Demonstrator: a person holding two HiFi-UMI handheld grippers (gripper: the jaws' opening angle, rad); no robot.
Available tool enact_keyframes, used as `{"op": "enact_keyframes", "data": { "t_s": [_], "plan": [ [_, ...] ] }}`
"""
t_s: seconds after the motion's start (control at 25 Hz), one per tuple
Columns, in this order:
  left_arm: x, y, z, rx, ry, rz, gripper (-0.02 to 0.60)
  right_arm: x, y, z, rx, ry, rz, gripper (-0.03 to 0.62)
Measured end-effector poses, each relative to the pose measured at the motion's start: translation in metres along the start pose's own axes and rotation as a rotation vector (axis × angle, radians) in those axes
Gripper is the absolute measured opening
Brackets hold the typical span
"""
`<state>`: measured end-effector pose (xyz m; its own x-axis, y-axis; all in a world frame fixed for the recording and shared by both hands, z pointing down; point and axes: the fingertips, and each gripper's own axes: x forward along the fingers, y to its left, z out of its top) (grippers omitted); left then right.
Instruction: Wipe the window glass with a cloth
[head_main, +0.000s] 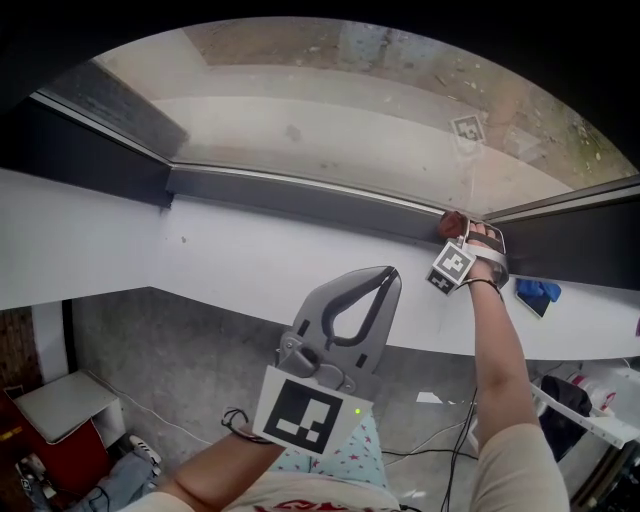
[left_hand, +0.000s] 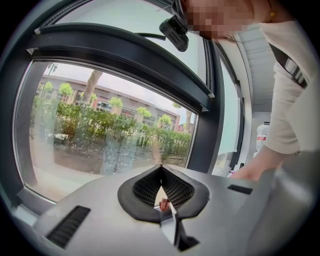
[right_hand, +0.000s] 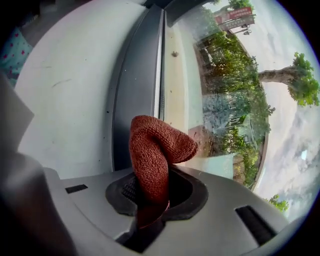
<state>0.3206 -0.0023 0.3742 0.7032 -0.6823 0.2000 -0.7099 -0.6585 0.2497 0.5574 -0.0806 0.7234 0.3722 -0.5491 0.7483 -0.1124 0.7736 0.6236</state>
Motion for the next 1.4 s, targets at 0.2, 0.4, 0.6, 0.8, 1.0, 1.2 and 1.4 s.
{"op": "enact_keyframes", "data": {
  "t_s": [0.2, 0.4, 0.6, 0.8, 1.0, 1.2, 1.4],
  "plan": [
    [-0.004, -0.001, -0.027, 0.061, 0.08, -0.024, 0.021, 0.007, 0.004, -0.001, 0.015, 0.034, 0.044, 0.086],
    [-0.008, 0.002, -0.021, 0.062, 0.057, -0.014, 0.021, -0.014, -0.01, 0.005, 0.082, -0.028, 0.038, 0.086],
    [-0.017, 0.001, 0.011, 0.104, 0.003, -0.021, 0.021, -0.152, -0.093, 0.021, 0.132, -0.273, -0.225, 0.086],
    [-0.023, -0.001, 0.035, 0.102, -0.057, -0.014, 0.021, -0.328, -0.233, 0.014, 0.187, -0.436, -0.657, 0.086],
    [-0.028, -0.004, 0.039, 0.099, -0.061, -0.014, 0.021, -0.413, -0.315, 0.007, 0.22, -0.475, -0.921, 0.076],
    [-0.034, -0.006, 0.042, 0.126, -0.045, -0.025, 0.021, -0.416, -0.32, 0.017, 0.202, -0.491, -0.993, 0.083],
    [-0.038, 0.003, 0.048, 0.112, -0.067, 0.012, 0.021, -0.413, -0.326, 0.016, 0.209, -0.497, -1.102, 0.083]
  ]
}}
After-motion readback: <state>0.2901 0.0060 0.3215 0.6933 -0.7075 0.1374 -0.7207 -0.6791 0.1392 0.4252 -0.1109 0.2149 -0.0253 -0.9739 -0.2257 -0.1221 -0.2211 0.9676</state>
